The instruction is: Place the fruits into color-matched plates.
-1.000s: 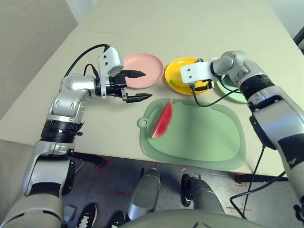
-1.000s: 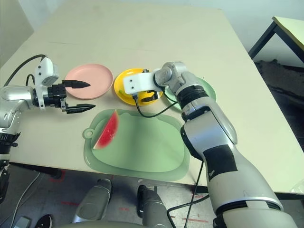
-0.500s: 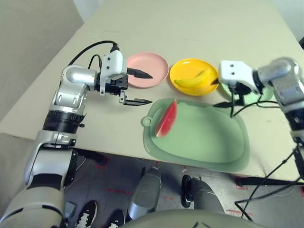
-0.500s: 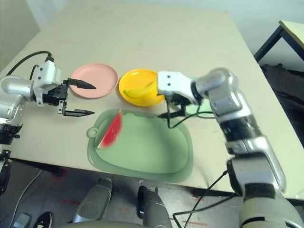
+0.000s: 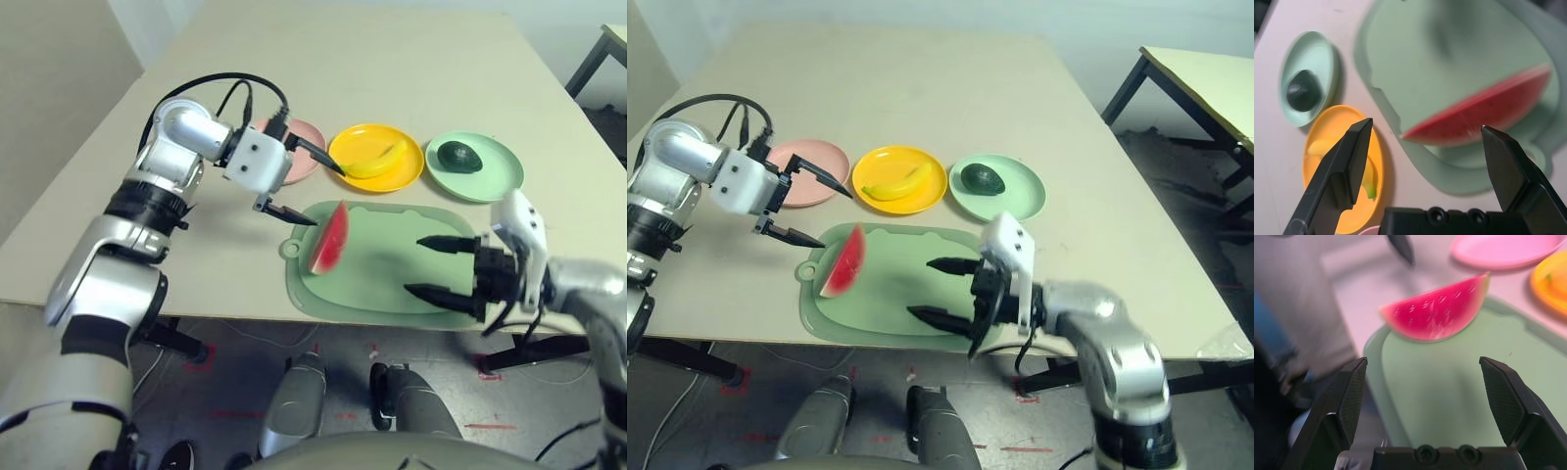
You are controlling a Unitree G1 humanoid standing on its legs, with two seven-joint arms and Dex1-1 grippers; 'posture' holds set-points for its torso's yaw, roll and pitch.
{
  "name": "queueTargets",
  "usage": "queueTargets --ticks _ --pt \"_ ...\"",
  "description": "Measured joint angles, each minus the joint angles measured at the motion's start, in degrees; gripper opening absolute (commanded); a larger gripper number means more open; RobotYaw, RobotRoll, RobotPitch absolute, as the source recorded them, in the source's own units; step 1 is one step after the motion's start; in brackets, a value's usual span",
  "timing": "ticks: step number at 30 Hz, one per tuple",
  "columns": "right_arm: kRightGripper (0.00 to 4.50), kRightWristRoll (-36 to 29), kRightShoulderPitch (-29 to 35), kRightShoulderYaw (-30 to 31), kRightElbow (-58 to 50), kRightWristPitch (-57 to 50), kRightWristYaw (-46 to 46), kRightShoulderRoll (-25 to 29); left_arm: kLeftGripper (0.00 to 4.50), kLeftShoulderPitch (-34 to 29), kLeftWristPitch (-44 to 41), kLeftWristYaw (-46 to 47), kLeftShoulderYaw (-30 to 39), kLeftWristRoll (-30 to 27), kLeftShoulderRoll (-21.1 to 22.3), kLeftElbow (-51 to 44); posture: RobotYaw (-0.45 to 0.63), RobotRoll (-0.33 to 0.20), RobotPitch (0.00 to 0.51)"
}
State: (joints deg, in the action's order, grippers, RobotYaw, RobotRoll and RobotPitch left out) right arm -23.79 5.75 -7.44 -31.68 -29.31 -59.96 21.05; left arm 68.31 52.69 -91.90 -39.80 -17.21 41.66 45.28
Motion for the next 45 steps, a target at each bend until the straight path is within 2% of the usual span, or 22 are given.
queueTargets --ticks 4,9,17,24,29,39,45 --pt "4.48 0.77 3.14 3.04 3.35 9.70 2.29 -2.99 4.50 4.40 9.07 -0.01 -7.56 0.76 -1.87 4.86 0.13 0.000 0.113" --pt "4.48 1.18 4.03 5.35 5.18 14.46 4.83 -2.89 4.50 7.48 14.27 -0.01 -15.43 -1.25 -4.94 6.04 0.10 0.000 0.115" --pt "4.48 1.04 5.09 5.63 5.93 17.64 8.13 -1.02 4.50 8.89 15.06 -0.02 -25.72 -5.77 -6.63 4.55 0.07 0.000 0.120" --pt "4.48 0.98 6.52 6.36 5.73 18.43 10.76 -0.29 4.50 8.92 13.32 -0.02 -30.79 -7.29 -6.99 3.25 0.05 0.000 0.120" --pt "4.48 0.98 6.64 6.85 5.22 18.85 12.04 0.13 4.50 7.93 11.92 -0.03 -31.04 -6.89 -7.99 3.84 0.04 0.000 0.120" --pt "4.48 1.01 7.29 8.55 4.99 19.42 13.15 1.65 4.50 5.49 3.37 -0.06 -28.09 -3.46 -9.23 5.75 0.04 0.000 0.121" --pt "4.48 0.97 7.25 8.55 5.00 19.98 13.48 2.46 4.50 3.18 -8.69 -0.16 -22.75 0.82 -10.63 6.63 0.05 0.000 0.118"
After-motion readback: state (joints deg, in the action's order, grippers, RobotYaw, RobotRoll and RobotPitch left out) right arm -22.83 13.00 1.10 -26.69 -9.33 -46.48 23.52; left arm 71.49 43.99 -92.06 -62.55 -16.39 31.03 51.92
